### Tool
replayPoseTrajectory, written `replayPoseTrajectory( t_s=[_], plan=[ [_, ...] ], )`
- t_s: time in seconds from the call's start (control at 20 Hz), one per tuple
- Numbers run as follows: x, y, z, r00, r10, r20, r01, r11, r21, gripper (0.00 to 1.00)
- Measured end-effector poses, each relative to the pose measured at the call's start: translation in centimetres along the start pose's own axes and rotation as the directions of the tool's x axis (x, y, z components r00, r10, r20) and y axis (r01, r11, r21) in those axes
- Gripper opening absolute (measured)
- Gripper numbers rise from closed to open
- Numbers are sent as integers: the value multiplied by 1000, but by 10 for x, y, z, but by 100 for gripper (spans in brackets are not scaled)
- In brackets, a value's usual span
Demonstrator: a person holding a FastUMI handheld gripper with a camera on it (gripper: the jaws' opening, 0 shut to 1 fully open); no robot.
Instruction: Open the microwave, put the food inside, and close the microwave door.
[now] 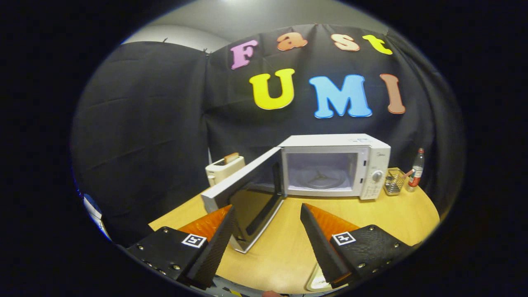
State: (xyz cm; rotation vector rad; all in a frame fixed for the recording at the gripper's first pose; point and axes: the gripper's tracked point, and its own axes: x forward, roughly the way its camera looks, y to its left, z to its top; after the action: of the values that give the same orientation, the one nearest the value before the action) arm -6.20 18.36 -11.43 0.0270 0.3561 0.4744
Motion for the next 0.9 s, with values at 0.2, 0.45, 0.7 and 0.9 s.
replayPoseTrajectory(
  t_s=[0.2,0.45,0.7,0.9],
  plan=[
    [3,-58,-37,987,-125,-103,132,989,63,95],
    [0,-109,-85,950,-225,-217,249,964,91,95],
    [-7,-137,-136,892,-297,-340,323,946,24,95],
    [-14,-142,-168,856,-303,-420,335,942,3,96]
  ],
)
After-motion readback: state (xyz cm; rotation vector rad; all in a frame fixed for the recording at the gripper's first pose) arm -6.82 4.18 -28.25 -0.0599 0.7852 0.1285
